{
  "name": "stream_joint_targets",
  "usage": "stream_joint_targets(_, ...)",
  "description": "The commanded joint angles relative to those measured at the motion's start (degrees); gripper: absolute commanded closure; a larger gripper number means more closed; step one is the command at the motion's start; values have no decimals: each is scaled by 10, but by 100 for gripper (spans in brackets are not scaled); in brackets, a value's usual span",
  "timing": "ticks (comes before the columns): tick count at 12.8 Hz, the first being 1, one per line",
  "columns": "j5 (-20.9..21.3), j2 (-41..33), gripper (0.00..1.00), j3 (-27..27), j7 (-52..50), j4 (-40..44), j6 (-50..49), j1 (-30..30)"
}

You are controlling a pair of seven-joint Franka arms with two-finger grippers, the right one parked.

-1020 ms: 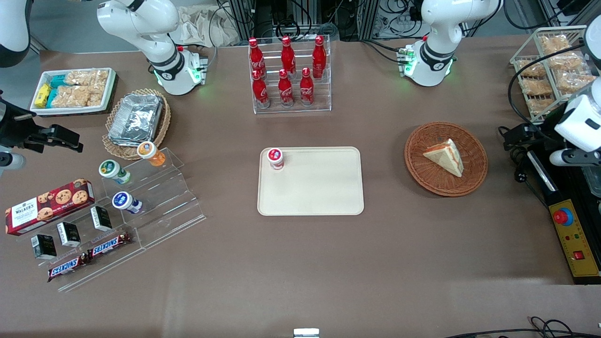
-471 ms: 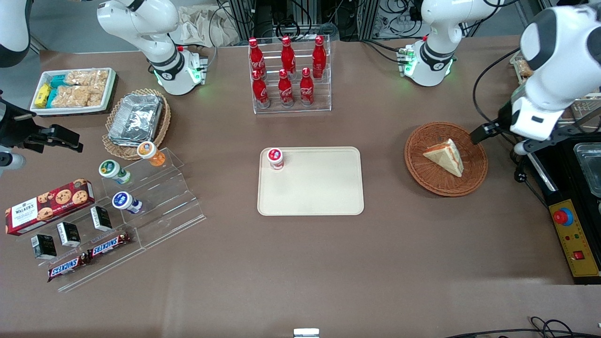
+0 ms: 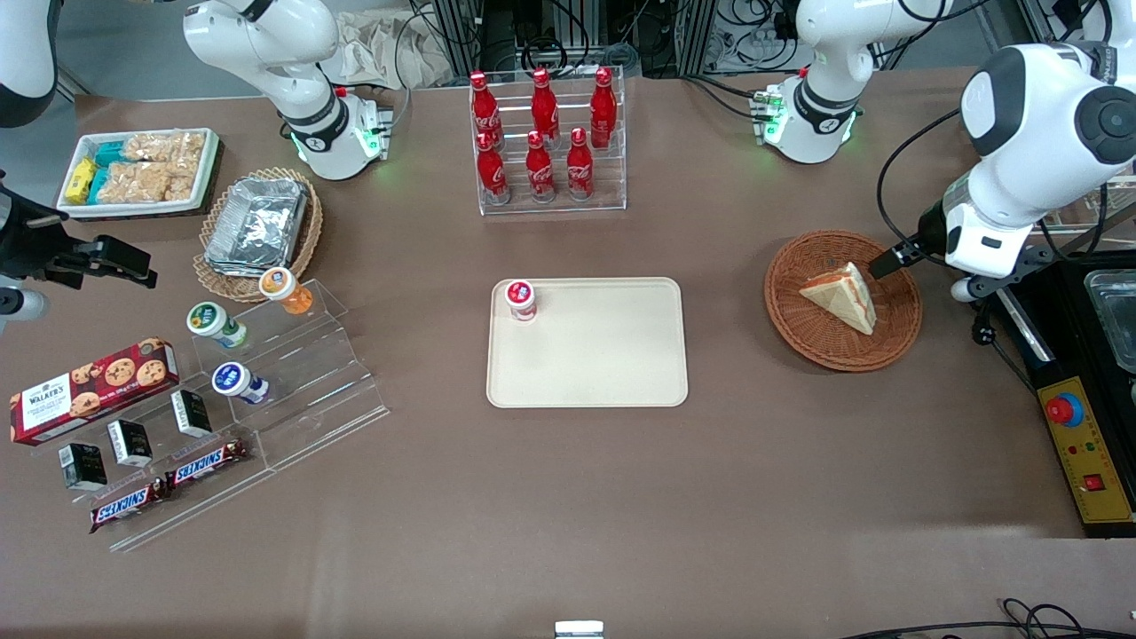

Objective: Place sandwich from basket to tray
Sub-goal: 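Move the left gripper over the wrapped sandwich in the wicker basket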

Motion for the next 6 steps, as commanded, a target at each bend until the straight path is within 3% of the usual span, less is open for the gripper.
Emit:
stream_joint_targets(1, -9, -4, 0, -1, -6, -3, 9, 1)
stream_joint_targets(6, -8, 0, 0, -1, -3, 0, 21, -1)
